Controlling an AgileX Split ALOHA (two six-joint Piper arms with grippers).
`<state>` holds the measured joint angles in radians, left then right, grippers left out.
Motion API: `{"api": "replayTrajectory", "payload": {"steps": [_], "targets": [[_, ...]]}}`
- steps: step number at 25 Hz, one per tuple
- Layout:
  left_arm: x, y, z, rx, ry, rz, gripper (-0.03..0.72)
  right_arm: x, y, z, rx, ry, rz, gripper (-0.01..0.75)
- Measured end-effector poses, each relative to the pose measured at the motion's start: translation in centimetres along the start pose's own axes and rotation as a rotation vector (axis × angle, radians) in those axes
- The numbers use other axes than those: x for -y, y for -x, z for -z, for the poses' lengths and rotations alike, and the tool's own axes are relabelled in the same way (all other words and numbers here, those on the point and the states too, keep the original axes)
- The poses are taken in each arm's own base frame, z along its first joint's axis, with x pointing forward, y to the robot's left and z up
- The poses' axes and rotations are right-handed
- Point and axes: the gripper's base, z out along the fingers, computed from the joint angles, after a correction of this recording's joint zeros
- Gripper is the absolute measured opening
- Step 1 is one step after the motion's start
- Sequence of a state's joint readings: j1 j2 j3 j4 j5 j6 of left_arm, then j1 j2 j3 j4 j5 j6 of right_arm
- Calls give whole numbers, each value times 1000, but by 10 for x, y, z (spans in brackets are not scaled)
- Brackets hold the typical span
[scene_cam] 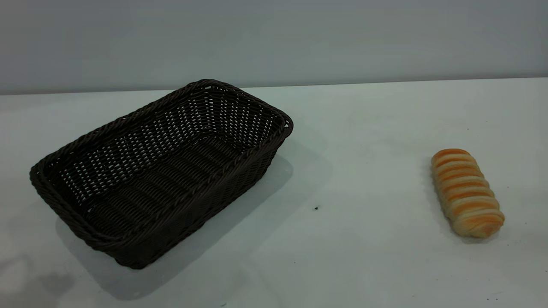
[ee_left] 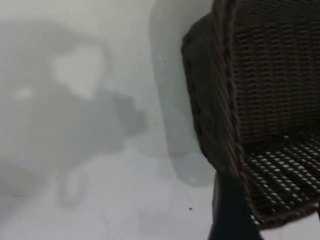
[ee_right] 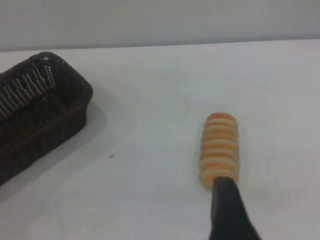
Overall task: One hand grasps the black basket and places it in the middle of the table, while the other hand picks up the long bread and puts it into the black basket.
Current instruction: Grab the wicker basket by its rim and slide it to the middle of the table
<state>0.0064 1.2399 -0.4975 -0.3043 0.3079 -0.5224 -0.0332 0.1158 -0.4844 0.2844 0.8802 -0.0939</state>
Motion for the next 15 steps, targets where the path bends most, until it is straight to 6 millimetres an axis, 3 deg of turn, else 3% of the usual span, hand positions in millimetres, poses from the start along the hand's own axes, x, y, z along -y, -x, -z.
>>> {"api": "replayTrajectory", "payload": {"steps": [10,15], "targets": [[-5,5,-39,-29,70,32,531,0,0,0,-2,3,-2,420],[2,2,-54,-16,60,-3,532,0,0,0,-2,4,-2,420]]}}
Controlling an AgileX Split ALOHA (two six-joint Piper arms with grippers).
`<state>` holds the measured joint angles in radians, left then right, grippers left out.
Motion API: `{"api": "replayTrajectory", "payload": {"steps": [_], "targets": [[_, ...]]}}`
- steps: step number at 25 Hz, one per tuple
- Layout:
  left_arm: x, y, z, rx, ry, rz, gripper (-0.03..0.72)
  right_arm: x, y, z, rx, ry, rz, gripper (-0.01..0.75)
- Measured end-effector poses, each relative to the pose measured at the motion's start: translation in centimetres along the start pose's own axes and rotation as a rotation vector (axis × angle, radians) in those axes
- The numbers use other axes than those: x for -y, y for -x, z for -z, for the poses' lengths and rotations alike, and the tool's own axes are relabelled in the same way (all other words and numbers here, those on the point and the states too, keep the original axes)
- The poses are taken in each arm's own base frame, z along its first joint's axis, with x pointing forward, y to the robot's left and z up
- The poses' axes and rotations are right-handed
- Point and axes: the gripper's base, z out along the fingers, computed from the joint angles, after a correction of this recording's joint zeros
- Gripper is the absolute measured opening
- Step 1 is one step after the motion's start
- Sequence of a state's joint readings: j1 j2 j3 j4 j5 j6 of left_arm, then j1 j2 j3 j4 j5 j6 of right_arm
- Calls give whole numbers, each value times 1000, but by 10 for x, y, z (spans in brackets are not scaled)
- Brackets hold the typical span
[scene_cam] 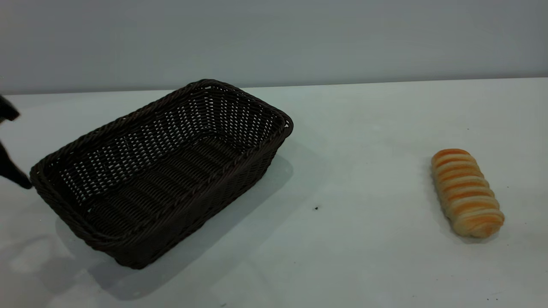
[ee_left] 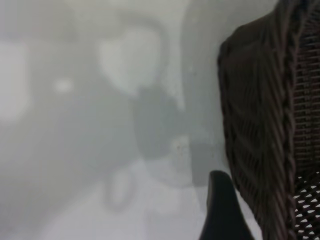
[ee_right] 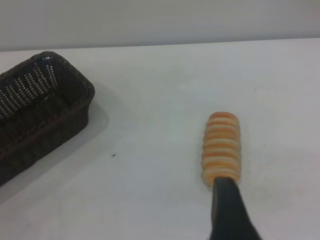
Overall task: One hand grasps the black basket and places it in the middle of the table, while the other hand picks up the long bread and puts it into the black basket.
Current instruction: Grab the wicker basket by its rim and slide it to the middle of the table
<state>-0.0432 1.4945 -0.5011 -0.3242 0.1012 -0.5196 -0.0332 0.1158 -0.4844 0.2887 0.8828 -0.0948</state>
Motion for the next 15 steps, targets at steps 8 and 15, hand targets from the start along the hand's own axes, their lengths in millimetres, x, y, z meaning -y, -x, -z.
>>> {"api": "replayTrajectory", "payload": {"steps": [8,15], "targets": [[21,-2,-26,-37,8,-47,532,0,0,0,-1,2,6,420],[20,-2,-46,-34,31,-44,532,0,0,0,-2,2,7,420]]}}
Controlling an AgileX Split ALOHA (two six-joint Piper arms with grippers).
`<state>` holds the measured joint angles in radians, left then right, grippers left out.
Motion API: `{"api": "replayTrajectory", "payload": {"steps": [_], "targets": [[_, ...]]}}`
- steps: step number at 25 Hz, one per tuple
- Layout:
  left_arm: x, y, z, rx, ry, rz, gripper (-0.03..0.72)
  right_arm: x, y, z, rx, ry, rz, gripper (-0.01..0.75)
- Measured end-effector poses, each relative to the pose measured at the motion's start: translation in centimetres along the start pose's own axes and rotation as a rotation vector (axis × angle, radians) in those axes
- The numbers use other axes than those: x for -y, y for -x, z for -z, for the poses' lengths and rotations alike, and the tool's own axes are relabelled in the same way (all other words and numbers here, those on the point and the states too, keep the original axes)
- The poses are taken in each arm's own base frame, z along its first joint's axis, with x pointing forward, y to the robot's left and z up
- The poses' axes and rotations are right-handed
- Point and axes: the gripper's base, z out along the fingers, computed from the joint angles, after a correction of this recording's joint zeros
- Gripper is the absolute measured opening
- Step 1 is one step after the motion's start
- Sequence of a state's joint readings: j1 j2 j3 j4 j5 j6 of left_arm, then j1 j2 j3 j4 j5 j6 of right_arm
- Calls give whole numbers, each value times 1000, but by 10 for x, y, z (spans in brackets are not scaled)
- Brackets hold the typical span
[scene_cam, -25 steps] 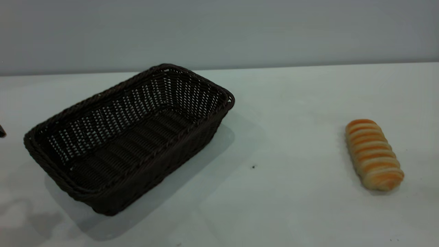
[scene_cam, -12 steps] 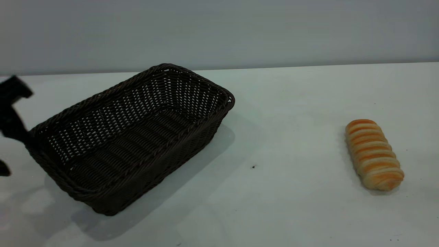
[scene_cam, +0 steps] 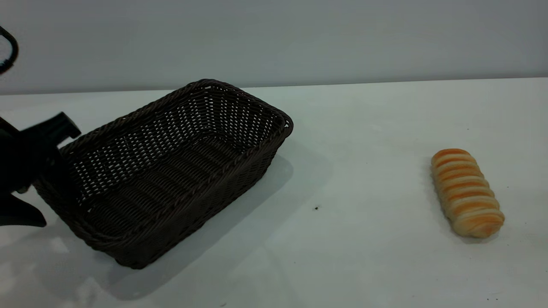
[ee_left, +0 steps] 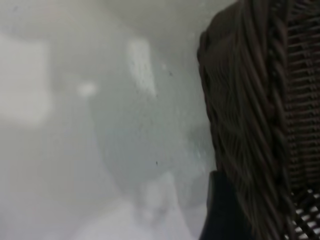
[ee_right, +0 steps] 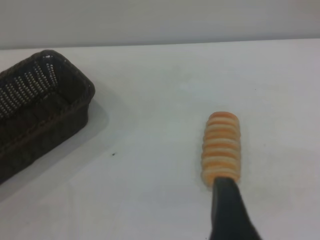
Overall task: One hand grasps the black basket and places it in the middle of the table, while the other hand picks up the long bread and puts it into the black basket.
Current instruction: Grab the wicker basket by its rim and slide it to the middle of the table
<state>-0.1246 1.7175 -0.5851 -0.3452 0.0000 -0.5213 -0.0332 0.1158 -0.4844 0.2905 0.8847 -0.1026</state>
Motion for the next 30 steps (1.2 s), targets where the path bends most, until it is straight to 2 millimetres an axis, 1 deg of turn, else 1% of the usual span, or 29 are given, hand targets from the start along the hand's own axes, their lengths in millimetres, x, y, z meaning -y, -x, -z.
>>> {"api": "replayTrajectory", "payload": {"steps": [8,10,11,12,14,15,16,19,21,23,25,30], "targets": [[-10,-3,-37,7,53,25,532,0,0,0,0,1,0,411],[-10,-5,-43,17,55,27,506,0,0,0,0,1,0,402],[-9,-5,-46,25,52,33,478,0,0,0,0,1,0,396],[-9,-4,-48,31,50,43,426,0,0,0,0,1,1,389],[-8,-4,-50,41,46,62,285,0,0,0,0,1,7,378],[-8,-4,-51,46,42,74,195,0,0,0,0,1,9,374],[-8,-4,-51,48,41,86,129,0,0,0,0,1,10,372],[-7,-4,-51,50,39,94,135,0,0,0,0,1,10,369],[-7,-4,-50,48,38,90,135,0,0,0,0,1,12,369],[-5,-3,-44,45,29,63,135,0,0,0,0,1,15,369],[0,0,-34,56,5,6,135,0,0,0,0,1,15,369],[16,10,0,95,-49,-178,135,0,0,0,0,1,17,369]]}}
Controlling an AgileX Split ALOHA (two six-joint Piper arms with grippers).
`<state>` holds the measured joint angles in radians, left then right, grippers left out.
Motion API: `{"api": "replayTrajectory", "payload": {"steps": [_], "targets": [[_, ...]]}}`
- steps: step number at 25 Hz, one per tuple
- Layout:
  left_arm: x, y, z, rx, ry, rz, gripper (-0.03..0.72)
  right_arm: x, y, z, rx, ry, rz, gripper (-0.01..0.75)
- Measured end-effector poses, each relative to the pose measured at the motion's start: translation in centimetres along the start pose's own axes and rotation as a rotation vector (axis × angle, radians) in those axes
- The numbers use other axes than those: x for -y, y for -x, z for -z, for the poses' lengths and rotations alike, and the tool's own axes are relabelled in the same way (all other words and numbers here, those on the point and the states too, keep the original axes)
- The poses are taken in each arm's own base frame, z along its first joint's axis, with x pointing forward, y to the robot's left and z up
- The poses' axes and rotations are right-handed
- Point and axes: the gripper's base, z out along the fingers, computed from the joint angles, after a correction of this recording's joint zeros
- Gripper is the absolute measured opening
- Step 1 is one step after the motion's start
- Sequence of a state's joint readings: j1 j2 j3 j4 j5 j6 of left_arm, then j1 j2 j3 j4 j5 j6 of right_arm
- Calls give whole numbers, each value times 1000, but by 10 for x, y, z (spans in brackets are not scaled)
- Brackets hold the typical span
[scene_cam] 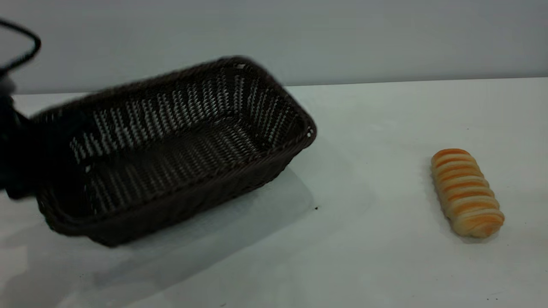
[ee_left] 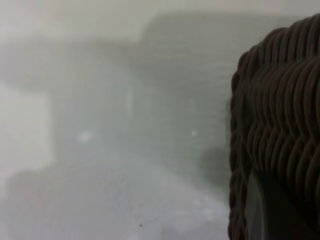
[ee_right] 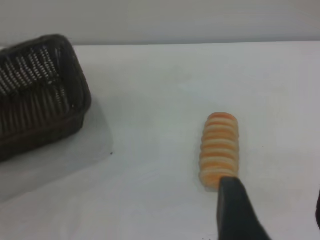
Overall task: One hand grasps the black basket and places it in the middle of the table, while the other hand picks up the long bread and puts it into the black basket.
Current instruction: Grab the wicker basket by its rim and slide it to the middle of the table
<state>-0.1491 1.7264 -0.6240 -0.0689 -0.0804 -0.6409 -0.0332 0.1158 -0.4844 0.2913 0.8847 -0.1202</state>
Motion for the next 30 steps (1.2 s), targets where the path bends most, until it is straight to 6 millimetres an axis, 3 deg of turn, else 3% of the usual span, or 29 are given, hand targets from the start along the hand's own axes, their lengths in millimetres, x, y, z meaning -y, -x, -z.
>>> {"api": "replayTrajectory", "payload": {"steps": [4,9,14,22,28,30], "targets": [[16,10,12,-29,40,-198,135,0,0,0,0,0,0,369],[51,10,19,-23,16,-356,135,-2,0,0,2,17,-14,369],[81,8,7,-30,-14,-409,135,-2,-1,0,-13,22,-16,369],[74,-18,-44,-164,72,-431,135,-2,-2,0,-19,23,-8,369],[73,-20,-51,-175,80,-406,146,-2,-2,0,-19,23,-1,369],[72,-21,-52,-177,85,-392,209,-2,-2,0,-19,23,0,369]]}}
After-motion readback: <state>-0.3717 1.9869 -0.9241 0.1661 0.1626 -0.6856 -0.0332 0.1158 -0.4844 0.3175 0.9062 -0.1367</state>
